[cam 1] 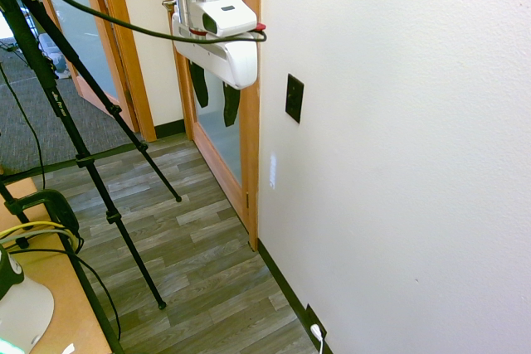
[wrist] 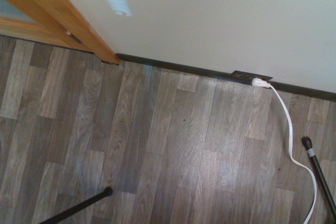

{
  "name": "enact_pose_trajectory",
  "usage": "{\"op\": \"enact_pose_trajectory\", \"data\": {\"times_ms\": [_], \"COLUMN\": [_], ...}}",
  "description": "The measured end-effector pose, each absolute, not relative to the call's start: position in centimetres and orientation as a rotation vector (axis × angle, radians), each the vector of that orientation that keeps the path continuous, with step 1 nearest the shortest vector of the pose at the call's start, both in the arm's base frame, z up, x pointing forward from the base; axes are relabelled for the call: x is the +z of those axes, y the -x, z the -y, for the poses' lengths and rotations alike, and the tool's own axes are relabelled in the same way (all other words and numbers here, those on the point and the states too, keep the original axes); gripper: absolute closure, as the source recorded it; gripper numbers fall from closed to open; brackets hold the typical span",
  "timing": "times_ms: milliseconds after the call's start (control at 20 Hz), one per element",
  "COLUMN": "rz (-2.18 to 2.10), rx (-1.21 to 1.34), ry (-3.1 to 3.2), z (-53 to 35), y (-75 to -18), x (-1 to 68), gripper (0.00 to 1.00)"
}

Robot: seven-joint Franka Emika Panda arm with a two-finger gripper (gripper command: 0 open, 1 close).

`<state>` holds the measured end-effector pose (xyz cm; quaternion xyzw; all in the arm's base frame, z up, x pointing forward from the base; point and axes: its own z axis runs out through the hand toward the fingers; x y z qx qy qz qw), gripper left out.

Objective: Turn off the light

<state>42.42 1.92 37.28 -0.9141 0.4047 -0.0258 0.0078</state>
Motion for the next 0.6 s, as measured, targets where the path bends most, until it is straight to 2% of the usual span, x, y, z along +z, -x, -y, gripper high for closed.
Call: {"op": "enact_pose_trajectory", "data": {"times_ms": [200, 600], "rz": [-1.257, -1.234], "rx": [-0.112, -0.373], "ry": [2.849, 2.72], "z": [-2.1, -4.4], "y": [-43.1, -49.4], "x": [37.3, 32.8], "gripper": [0.0, 0.0]}}
